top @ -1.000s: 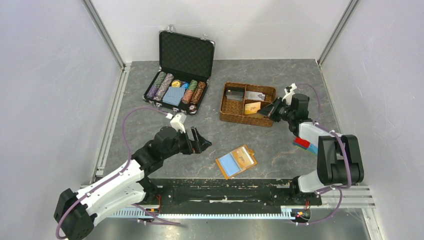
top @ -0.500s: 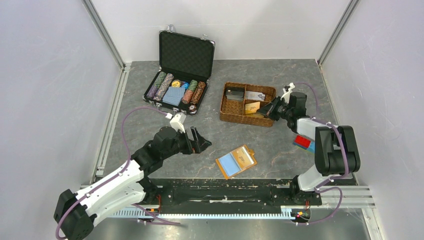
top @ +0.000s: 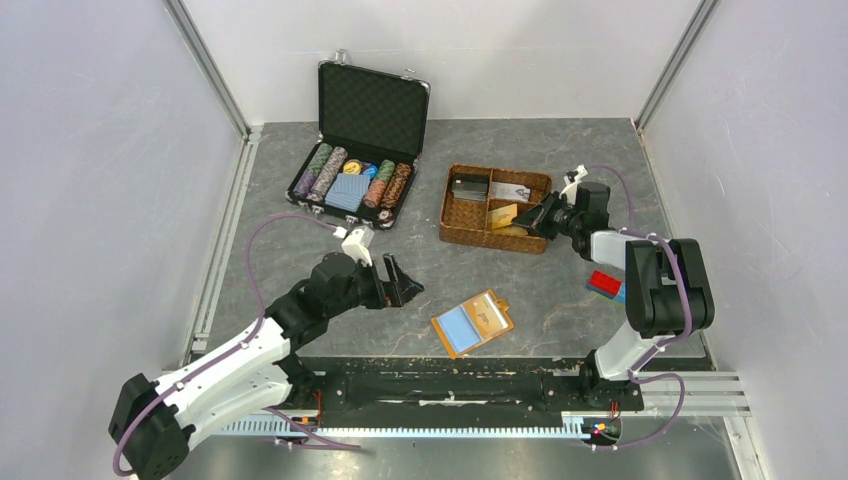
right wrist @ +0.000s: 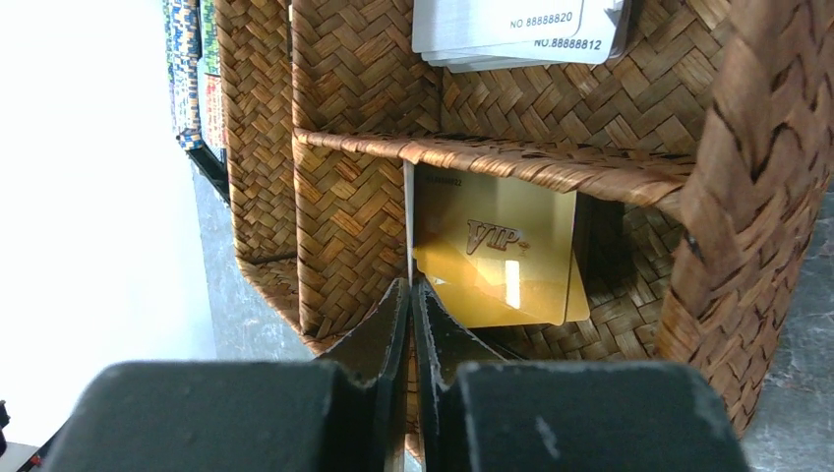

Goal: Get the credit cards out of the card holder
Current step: Place the credit card in the storage box.

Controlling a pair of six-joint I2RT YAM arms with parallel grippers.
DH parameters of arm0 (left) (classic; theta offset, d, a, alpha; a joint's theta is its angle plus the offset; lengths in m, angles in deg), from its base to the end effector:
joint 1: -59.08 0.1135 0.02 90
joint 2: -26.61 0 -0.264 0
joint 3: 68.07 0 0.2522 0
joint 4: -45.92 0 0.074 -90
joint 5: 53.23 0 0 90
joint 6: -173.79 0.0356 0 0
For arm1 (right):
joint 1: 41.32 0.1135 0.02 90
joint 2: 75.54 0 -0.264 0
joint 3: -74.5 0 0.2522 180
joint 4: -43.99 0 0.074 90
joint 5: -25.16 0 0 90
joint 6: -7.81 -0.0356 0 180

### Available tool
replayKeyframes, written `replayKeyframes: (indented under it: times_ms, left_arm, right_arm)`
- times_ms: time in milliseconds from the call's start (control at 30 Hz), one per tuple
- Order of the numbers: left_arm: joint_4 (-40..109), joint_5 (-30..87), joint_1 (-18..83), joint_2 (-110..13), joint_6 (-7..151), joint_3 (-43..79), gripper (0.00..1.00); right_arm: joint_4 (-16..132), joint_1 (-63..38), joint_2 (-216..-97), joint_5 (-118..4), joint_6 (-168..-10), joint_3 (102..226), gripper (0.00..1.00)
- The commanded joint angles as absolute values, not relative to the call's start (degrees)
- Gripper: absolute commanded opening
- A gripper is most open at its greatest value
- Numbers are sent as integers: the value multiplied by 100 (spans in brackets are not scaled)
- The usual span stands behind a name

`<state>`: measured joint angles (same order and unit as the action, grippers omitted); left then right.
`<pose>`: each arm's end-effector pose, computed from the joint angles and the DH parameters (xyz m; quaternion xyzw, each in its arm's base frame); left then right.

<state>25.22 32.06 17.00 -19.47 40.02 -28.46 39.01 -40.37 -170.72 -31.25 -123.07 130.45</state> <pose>0.1353 -0.1261 0.2253 0.0088 0.8529 -0.3804 0.3575 0.3245 0.0251 0.1586 0.1620 0.8415 0.3984 0.3269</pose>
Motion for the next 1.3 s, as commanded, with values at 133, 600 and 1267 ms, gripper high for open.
replayKeyframes:
  times_ms: [133,600,1267]
  left_arm:
    - [2803,3248,1724,-2110,4112,-2684,100]
    - [2891,3171,1725,-2426,4064,-2507,100]
    - [2548,3096,1725,-2574,4051,-2131,100]
  right_arm:
    - [3920,-4053,-17153,-3198,-12208,13336,14]
    - [5009,-4053,-17008,-3670,-11593,13897,30]
    - [6453,-3765,-15888,-4291,-10732,14290,33]
